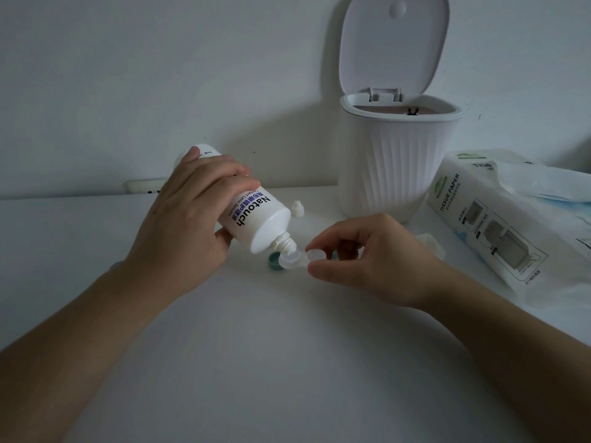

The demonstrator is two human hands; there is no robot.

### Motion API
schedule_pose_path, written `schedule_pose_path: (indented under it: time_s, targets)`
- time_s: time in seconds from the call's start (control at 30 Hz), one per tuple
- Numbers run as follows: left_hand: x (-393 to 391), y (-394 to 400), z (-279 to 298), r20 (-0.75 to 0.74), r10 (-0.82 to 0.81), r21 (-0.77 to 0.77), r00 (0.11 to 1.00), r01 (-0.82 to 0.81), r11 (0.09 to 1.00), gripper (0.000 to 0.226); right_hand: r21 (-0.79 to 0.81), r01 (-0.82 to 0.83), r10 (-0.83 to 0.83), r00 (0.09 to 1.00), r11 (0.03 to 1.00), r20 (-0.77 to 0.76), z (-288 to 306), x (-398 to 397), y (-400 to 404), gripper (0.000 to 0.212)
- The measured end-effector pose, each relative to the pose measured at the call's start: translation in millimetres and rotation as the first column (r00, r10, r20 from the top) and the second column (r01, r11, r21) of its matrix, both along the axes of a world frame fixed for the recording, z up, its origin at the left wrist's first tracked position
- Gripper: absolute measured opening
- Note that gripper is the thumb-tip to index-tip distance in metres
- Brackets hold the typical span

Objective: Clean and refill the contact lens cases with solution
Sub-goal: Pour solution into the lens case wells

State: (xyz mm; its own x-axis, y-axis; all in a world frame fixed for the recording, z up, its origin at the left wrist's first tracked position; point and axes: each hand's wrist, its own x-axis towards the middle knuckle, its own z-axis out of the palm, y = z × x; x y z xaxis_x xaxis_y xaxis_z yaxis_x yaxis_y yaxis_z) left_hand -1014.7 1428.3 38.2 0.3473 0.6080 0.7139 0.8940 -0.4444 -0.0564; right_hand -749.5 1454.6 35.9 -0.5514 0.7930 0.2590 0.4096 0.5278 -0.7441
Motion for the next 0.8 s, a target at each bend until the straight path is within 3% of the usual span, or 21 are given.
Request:
schedule_pose_path:
  time_s: [0.43, 0.8]
  targets:
    - [1.1, 0.4, -0.3, 0.007, 0.004, 0.006, 1.0, -0.004, 1.0, 0.058, -0.005, -0.012, 0.012, 1.0, 1.0, -0.007, 0.8, -0.2, 0.0, 0.012]
    - [-3.6, 2.0, -4.0, 0.135, 0.016, -0.048, 0.991, -0.009, 0.999, 0.073, -0.001, 0.006, -0.006, 0.999, 1.0, -0.033, -0.3, 1.1, 2.3, 0.01]
